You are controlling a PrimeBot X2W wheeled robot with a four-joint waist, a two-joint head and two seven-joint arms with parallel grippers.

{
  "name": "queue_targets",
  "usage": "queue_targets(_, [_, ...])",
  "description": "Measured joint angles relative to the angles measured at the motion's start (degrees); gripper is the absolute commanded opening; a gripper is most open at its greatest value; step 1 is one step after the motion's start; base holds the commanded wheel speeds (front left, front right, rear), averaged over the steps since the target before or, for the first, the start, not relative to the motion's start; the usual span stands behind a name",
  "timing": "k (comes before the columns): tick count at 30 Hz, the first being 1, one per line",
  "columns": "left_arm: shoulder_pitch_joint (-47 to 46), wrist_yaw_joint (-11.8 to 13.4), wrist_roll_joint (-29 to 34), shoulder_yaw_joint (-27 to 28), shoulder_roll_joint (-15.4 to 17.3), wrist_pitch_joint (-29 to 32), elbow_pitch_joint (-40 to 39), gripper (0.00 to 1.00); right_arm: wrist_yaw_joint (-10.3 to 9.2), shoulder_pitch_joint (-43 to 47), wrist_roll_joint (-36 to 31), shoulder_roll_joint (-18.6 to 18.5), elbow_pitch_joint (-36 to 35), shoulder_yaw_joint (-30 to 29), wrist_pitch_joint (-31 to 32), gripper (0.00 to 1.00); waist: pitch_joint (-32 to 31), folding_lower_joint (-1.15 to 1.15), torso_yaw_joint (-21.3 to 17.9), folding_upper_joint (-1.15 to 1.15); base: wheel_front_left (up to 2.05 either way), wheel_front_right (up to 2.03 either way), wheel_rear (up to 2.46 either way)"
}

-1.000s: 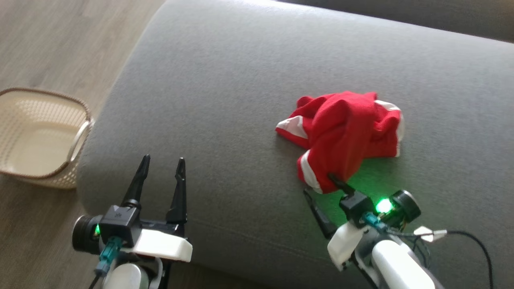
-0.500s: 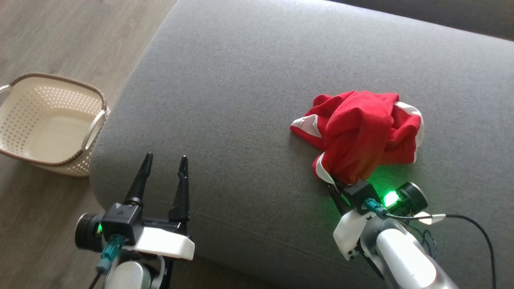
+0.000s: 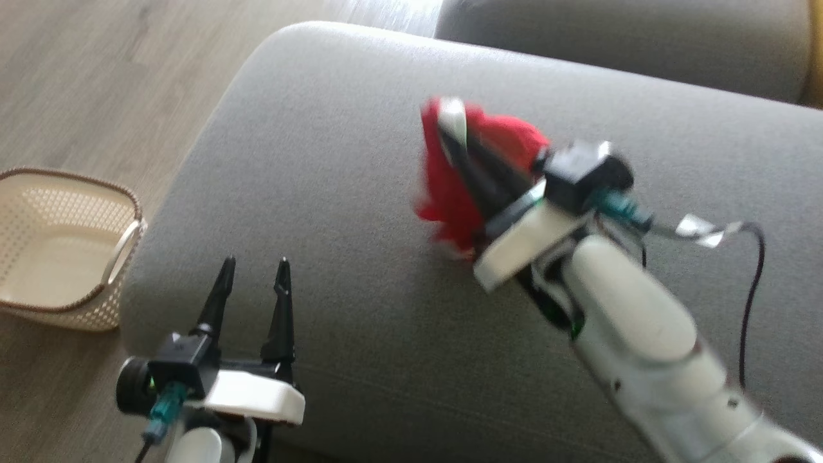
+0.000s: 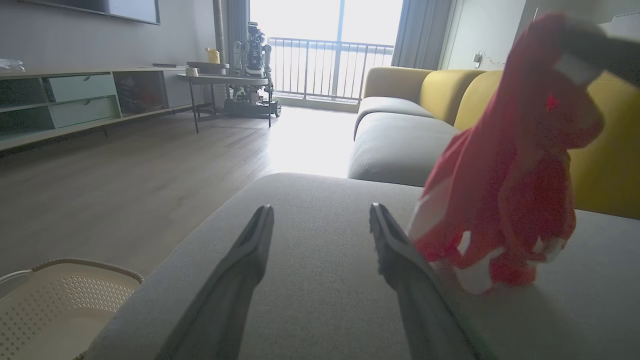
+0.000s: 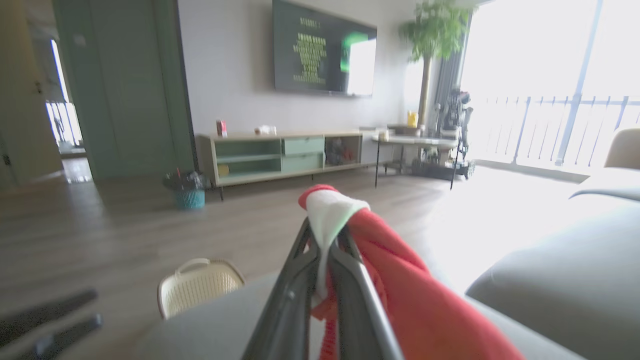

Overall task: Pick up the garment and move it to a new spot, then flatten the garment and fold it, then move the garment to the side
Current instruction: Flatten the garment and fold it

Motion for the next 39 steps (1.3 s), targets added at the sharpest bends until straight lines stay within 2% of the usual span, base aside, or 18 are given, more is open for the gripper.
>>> queue_targets(4, [2.1,0.0,0.0,0.0,0.0,0.0,0.3,1.0,0.0,-6.2,7.2,0.0,-4.8,-1.4,-0.4,0.0,-1.6,0.0,-1.4,0.0,0.0,0.0,0.0])
queue_targets(6, [2.7,0.0,0.0,0.0,0.0,0.0,0.3,1.0,0.0,-8.3,10.7,0.1,-5.5,-5.0,-0.5,0.0,-2.2,0.0,-2.0,0.0,0.0,0.0,0.0])
queue_targets(11, [2.8,0.0,0.0,-0.1,0.0,0.0,0.3,1.0,-0.01,-9.2,12.1,-0.1,2.3,-14.9,-0.9,0.0,-2.9,0.0,-2.9,0.0,0.0,0.0,0.0])
queue_targets(15, [2.8,0.0,0.0,-0.3,0.0,0.0,0.3,1.0,-0.01,-6.2,8.9,-0.1,12.2,-19.6,1.0,0.0,-2.0,0.0,-3.1,0.0,0.0,0.0,0.0])
queue_targets(19, [2.8,0.0,0.0,-0.3,0.0,0.0,0.4,1.0,-0.01,-0.3,1.6,-1.4,20.8,-24.2,1.2,0.0,-0.9,0.0,-3.5,0.0,0.0,0.0,0.0])
queue_targets(23, [2.7,-0.1,0.0,-0.2,0.0,0.0,0.6,1.0,-0.01,1.1,-4.6,-3.3,26.9,-29.2,1.9,0.0,-0.3,0.0,-4.2,0.0,0.0,0.0,0.0])
queue_targets(24, [2.7,-0.5,0.0,-0.2,0.0,0.0,0.7,1.0,-0.01,1.0,-6.1,-3.6,27.7,-30.9,1.8,0.78,-0.2,0.0,-4.5,0.0,0.0,0.0,0.0])
queue_targets(25, [2.7,-0.5,0.0,-0.2,0.0,0.0,0.8,1.0,-0.01,0.8,-7.9,-3.8,28.5,-32.5,1.6,1.0,-0.1,0.0,-4.7,0.0,0.0,0.0,0.0])
queue_targets(28, [2.6,-0.6,0.0,-0.3,0.0,0.0,1.2,1.0,-0.01,-0.2,-11.3,-3.4,30.1,-37.4,1.3,1.0,0.0,0.0,-5.4,0.0,0.0,0.0,0.0])
queue_targets(33, [2.6,-0.8,0.1,-0.4,0.0,0.0,1.2,1.0,-0.01,-0.7,-14.7,-1.7,29.5,-39.6,0.4,1.0,-0.2,0.0,-6.6,0.0,0.0,0.0,0.0])
queue_targets(39, [2.4,-1.0,0.5,-0.4,0.0,0.0,1.1,1.0,-0.01,1.1,-15.7,0.0,22.1,-38.6,-0.5,1.0,-1.4,0.0,-9.1,0.0,0.0,0.0,0.0])
